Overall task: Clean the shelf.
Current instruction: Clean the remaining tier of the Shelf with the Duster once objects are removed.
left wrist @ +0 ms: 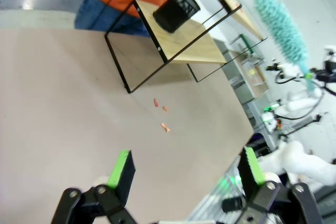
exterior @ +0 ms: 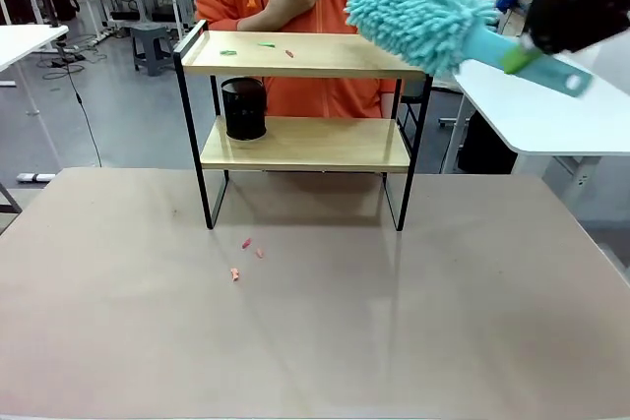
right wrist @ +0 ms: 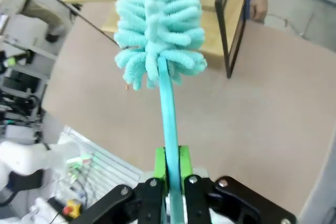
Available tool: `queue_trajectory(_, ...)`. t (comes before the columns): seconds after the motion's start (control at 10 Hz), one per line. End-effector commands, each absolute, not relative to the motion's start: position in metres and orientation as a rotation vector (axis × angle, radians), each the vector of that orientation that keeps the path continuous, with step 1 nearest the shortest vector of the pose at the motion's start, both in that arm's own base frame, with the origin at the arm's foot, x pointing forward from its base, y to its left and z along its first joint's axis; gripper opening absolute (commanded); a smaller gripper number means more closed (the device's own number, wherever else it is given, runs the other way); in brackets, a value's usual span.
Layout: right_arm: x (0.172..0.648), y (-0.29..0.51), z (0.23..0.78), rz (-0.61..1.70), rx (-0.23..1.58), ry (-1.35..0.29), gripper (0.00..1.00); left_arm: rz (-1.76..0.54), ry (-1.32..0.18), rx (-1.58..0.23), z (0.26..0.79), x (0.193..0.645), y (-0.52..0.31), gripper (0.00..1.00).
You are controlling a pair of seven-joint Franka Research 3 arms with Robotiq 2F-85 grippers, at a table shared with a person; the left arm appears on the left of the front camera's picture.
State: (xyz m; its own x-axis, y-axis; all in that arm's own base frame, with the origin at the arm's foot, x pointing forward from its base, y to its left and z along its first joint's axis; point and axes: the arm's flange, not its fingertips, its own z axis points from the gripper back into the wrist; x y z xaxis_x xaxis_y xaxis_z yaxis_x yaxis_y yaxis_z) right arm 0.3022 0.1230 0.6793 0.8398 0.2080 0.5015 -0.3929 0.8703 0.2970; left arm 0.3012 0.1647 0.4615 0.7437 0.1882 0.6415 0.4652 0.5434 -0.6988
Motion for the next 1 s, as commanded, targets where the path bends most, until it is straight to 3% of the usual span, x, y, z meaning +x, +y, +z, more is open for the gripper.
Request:
queue_trajectory(0.0,0.338,0.139,0.684,0.262,0.379,-0.438,0.12,-0.194,-0.776,-1.015,0.462,0.302,0.162,1.0)
queue_trajectory(0.4,0.372,0.184,0.669,0.203,0.38,-0.535,0.12,-0.194,-0.776,-1.015,0.462,0.302,0.162,1.0)
queue_trajectory(0.9,0.391,0.232,0.654,0.252,0.372,-0.483,0.12,-0.194,-0.776,-1.015,0.462,0.302,0.162,1.0)
